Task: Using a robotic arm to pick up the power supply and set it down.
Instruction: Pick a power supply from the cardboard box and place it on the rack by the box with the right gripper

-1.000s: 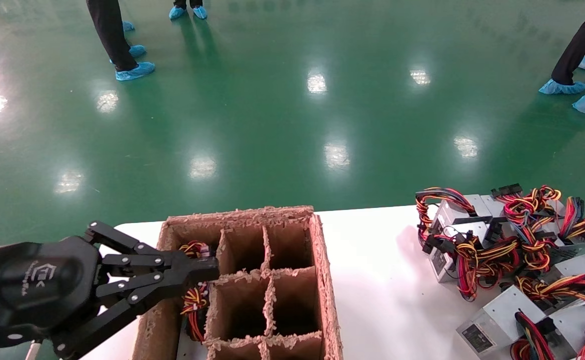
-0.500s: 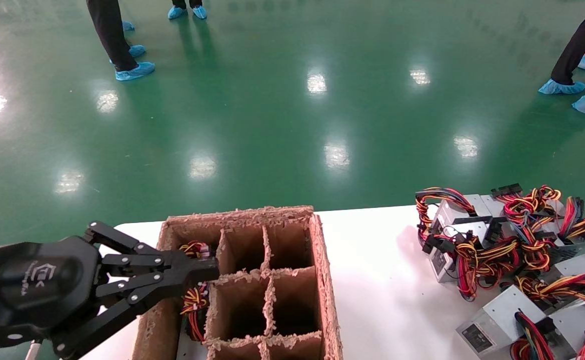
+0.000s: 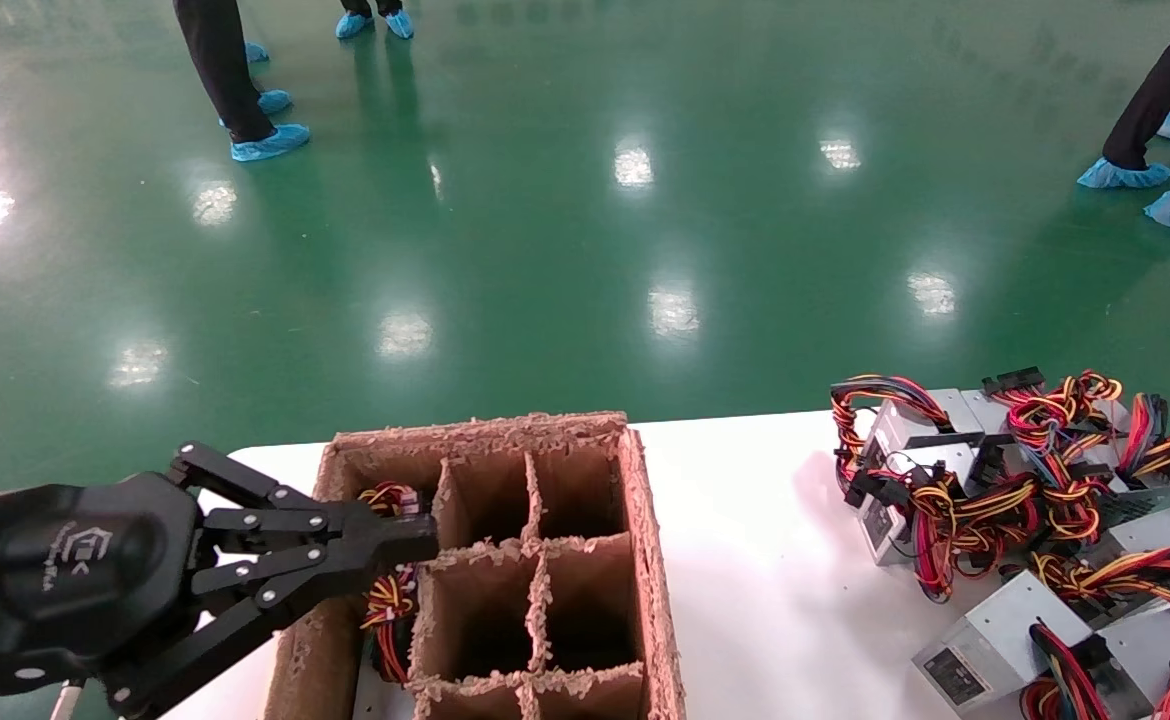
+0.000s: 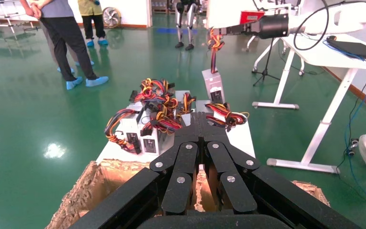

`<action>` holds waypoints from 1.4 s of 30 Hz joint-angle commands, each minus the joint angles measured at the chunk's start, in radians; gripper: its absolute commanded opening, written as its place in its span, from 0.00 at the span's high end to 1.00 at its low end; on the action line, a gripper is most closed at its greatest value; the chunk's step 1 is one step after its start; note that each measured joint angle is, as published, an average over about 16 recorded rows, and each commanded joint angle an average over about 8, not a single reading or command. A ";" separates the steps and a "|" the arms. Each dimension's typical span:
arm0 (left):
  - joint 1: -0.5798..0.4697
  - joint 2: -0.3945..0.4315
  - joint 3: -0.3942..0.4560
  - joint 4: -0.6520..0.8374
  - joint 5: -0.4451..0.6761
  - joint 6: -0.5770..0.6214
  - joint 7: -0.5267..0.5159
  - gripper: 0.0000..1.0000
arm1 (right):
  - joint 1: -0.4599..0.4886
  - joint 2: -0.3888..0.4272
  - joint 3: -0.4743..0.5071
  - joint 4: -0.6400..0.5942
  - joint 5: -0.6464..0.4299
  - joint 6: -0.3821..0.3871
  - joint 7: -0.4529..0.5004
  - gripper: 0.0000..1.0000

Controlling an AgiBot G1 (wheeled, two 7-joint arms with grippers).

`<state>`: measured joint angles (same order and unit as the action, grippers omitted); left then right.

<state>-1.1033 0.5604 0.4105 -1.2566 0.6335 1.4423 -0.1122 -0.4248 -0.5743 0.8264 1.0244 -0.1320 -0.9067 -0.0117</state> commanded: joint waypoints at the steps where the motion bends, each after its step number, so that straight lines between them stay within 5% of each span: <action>1: 0.000 0.000 0.000 0.000 0.000 0.000 0.000 1.00 | 0.025 0.004 -0.027 -0.008 -0.003 0.006 -0.003 1.00; 21: 0.000 0.000 0.000 0.000 0.000 0.000 0.000 1.00 | 0.304 0.015 -0.283 -0.147 -0.053 -0.034 -0.028 1.00; 42: 0.000 0.000 0.000 0.000 0.000 0.000 0.000 1.00 | 0.482 -0.012 -0.403 -0.343 -0.097 -0.147 -0.054 1.00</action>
<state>-1.1033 0.5604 0.4106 -1.2566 0.6334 1.4423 -0.1122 0.0536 -0.5848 0.4263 0.6844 -0.2276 -1.0524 -0.0660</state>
